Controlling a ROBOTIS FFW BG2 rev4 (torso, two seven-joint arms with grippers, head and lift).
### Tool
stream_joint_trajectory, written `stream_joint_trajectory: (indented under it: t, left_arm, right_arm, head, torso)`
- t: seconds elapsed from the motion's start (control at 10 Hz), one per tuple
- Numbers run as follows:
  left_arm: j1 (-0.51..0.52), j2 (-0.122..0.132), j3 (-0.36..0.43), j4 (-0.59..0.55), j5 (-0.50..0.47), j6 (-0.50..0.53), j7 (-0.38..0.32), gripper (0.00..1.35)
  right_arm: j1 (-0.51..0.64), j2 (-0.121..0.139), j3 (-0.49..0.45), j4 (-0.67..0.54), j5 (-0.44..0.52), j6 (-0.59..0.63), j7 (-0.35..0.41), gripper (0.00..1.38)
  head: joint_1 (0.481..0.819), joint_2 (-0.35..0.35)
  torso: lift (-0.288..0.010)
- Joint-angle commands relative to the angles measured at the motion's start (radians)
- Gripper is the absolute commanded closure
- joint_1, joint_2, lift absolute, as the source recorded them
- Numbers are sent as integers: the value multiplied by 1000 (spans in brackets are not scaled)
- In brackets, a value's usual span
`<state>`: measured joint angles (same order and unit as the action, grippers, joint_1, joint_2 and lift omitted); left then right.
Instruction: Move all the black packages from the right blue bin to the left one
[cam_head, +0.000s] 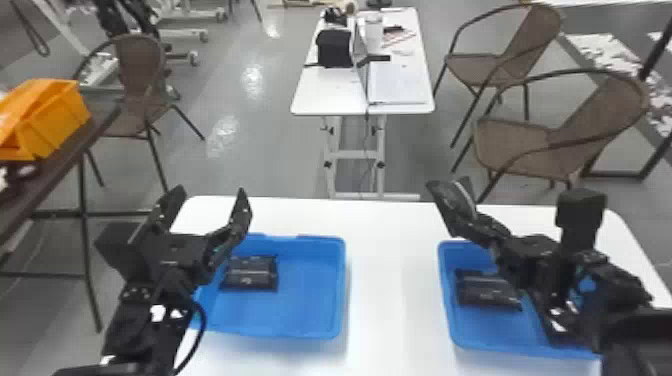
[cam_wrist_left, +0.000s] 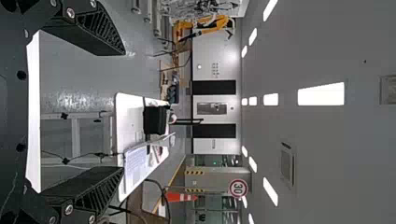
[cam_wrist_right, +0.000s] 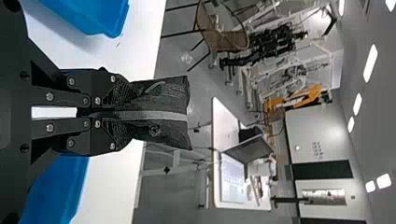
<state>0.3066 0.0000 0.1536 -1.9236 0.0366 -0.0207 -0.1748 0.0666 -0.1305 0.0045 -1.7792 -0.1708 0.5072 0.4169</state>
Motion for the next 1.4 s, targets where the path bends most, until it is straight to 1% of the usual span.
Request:
stream_joint_trajectory:
  t: [0.0,0.1,0.2,0.3,0.4,0.5,0.6,0.7,0.8,0.9,1.0,1.1,1.2,1.3]
  left_arm:
    - [-1,-3,-5,0,8,10,0,157]
    - [-9,-3,-8,-2,32,42,0,157]
    - [-21,-3,-11,-3,77,71,0,157]
    - [-37,-3,-19,-12,160,123,0,157]
    - [-60,-3,-20,-22,282,202,-5,157]
    - [-84,-3,-22,-22,431,272,-12,157]
    - [-110,29,-25,-22,609,361,-18,157]
    - [-138,52,-32,-22,715,398,-37,157]
    - [-159,61,-45,-22,756,410,-57,157]
    - [-176,55,-49,-22,753,424,-74,157]
    - [-181,49,-46,-20,741,444,-75,157]
    - [-181,40,-46,-17,704,450,-75,157]
    - [-181,32,-45,-17,660,459,-75,157]
    - [-184,31,-46,-11,654,467,-77,157]
  right_arm:
    - [-62,-1,45,-8,-3,4,33,1088]
    - [-111,-1,83,3,2,8,66,1088]
    - [-165,-1,126,15,7,11,95,1088]
    - [-208,-1,163,35,-3,10,125,1088]
    - [-241,-4,201,55,-19,4,143,1088]
    - [-263,-11,235,72,-41,-7,148,1088]
    - [-286,-14,265,92,-58,-16,154,1088]
    - [-303,-17,293,110,-79,-25,157,1088]
    - [-317,-18,316,124,-96,-33,158,1088]
    - [-330,-20,338,135,-107,-38,158,1088]
    - [-344,-20,361,149,-131,-42,158,1088]
    - [-355,-20,387,164,-154,-50,157,1088]
    - [-366,-21,410,166,-165,-50,157,1088]
    - [-372,-24,419,170,-171,-50,157,1088]
  head:
    - [695,113]
    - [695,135]
    - [695,157]
    - [695,183]
    - [695,193]
    - [691,210]
    - [681,216]
    - [674,213]
    - [669,209]
    - [657,205]
    - [647,203]
    - [644,208]
    - [645,213]
    - [650,226]
  torso:
    - [0]
    - [0]
    - [0]
    - [0]
    - [0]
    - [0]
    - [0]
    - [0]
    - [0]
    - [0]
    - [0]
    - [0]
    - [0]
    - [0]
